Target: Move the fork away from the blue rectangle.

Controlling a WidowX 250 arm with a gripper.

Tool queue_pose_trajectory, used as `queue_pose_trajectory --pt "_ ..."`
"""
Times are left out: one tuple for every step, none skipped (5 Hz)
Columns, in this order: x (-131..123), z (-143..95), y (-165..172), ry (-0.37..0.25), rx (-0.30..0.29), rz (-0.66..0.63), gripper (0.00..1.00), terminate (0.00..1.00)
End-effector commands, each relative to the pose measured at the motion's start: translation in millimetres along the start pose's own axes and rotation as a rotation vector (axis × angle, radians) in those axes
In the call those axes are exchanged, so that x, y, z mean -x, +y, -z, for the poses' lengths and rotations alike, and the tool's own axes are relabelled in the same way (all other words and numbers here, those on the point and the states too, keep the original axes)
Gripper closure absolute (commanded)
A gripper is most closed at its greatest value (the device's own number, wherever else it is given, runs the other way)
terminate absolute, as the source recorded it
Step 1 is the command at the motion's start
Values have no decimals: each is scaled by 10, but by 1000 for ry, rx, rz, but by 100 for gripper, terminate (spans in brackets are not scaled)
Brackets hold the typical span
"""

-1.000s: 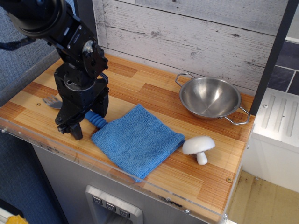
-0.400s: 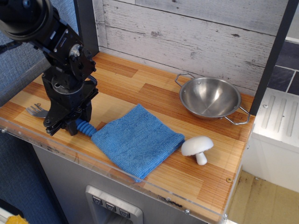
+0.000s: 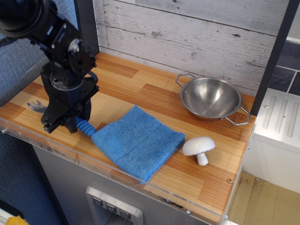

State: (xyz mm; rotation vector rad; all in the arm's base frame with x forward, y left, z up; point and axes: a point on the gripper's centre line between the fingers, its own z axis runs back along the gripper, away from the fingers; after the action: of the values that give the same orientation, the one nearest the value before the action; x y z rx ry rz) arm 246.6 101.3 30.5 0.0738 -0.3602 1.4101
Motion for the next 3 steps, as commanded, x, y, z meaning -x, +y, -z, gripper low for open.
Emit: queue_pose_trajectory --pt "-99 -488 -363 -96 136 16 100 0" --pt "-144 -592 -470 -124 165 12 100 0" --pt "-147 -593 -661 -137 186 3 100 0"
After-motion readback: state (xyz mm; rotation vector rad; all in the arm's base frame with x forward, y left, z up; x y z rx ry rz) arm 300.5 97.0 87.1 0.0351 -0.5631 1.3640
